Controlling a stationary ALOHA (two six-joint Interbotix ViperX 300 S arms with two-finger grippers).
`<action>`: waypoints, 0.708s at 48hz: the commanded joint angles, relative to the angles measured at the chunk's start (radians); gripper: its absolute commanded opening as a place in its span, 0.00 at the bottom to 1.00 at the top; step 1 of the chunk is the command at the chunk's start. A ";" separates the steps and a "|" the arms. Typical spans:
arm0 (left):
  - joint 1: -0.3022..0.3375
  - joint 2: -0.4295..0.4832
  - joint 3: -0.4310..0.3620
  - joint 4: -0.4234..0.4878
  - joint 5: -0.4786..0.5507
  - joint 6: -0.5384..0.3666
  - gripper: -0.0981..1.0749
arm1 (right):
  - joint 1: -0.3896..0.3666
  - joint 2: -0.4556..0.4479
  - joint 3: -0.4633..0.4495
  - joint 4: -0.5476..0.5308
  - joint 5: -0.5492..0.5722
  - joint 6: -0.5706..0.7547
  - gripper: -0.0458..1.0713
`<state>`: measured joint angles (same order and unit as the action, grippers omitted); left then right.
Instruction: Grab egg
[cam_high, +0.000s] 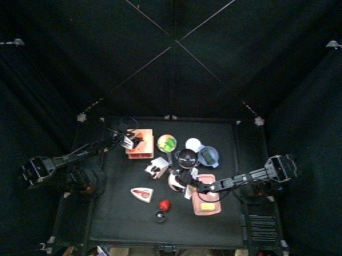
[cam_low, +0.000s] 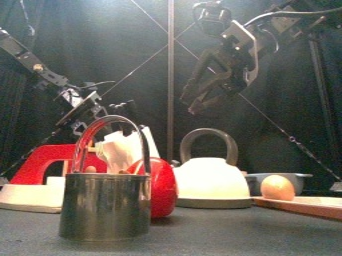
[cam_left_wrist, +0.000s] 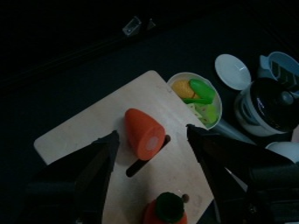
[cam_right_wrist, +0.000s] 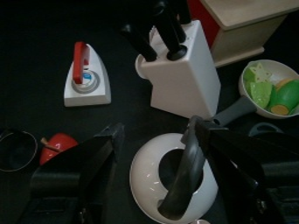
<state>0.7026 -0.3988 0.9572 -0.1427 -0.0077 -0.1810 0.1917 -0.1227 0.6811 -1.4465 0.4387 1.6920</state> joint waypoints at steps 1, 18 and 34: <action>0.000 -0.028 -0.012 0.026 -0.009 0.003 0.90 | 0.003 -0.025 -0.015 0.018 0.000 -0.003 0.91; -0.120 -0.193 0.060 0.081 -0.109 0.000 0.90 | 0.066 -0.061 -0.041 0.267 0.080 0.008 0.91; -0.342 -0.222 0.163 0.137 -0.423 0.002 0.90 | 0.123 -0.066 -0.094 0.561 0.330 -0.002 0.91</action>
<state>0.4004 -0.6197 1.1229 -0.0276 -0.3728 -0.1795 0.2930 -0.1565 0.6167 -0.9112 0.7164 1.6858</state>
